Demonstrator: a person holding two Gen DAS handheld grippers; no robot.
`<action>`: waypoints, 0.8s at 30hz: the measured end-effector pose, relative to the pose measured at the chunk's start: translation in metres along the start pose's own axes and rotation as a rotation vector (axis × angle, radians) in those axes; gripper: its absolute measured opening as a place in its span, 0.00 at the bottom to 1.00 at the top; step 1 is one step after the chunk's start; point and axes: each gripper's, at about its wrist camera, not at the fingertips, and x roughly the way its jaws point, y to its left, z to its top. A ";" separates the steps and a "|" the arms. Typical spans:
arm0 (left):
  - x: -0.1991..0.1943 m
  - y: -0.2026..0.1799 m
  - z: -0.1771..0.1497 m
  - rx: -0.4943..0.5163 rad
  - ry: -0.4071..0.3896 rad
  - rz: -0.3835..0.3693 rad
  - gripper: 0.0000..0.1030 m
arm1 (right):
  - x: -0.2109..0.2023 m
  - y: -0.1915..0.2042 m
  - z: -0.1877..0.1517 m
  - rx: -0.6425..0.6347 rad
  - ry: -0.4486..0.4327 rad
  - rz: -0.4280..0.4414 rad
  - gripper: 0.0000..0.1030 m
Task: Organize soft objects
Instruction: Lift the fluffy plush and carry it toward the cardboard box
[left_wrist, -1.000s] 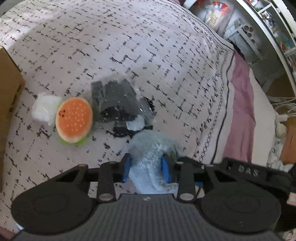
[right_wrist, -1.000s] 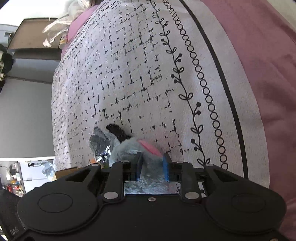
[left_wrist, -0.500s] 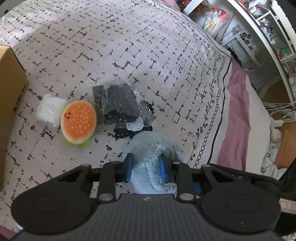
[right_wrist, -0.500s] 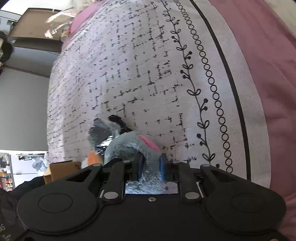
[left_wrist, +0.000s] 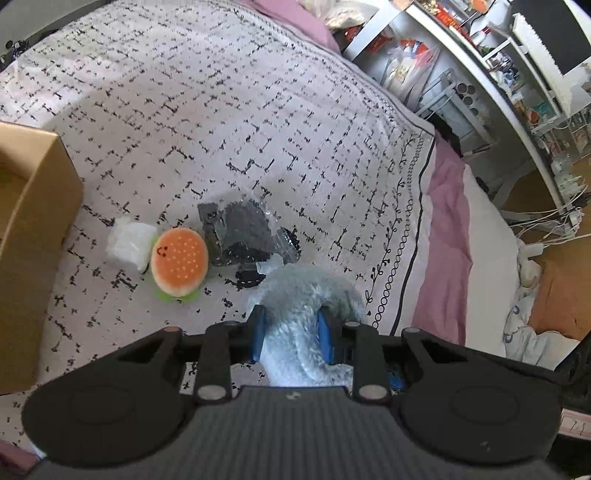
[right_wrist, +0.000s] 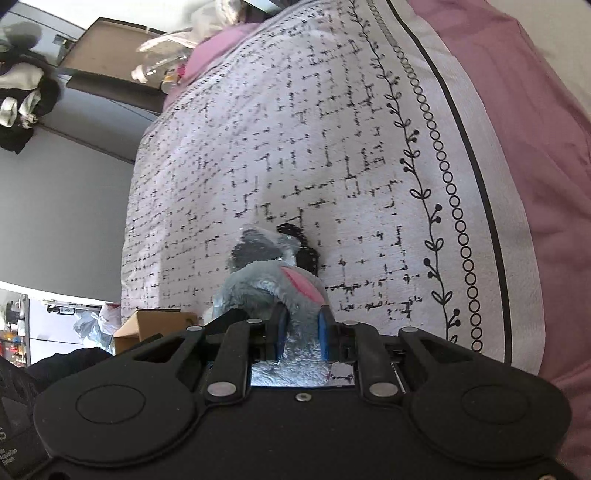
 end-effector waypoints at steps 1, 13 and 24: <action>-0.004 0.001 0.000 0.001 -0.005 -0.003 0.28 | -0.002 0.003 -0.001 -0.003 -0.004 0.000 0.17; -0.041 0.016 0.001 -0.007 -0.051 -0.033 0.28 | -0.019 0.039 -0.020 -0.059 -0.045 -0.001 0.17; -0.073 0.047 0.010 -0.029 -0.093 -0.043 0.28 | -0.018 0.083 -0.036 -0.114 -0.054 0.007 0.17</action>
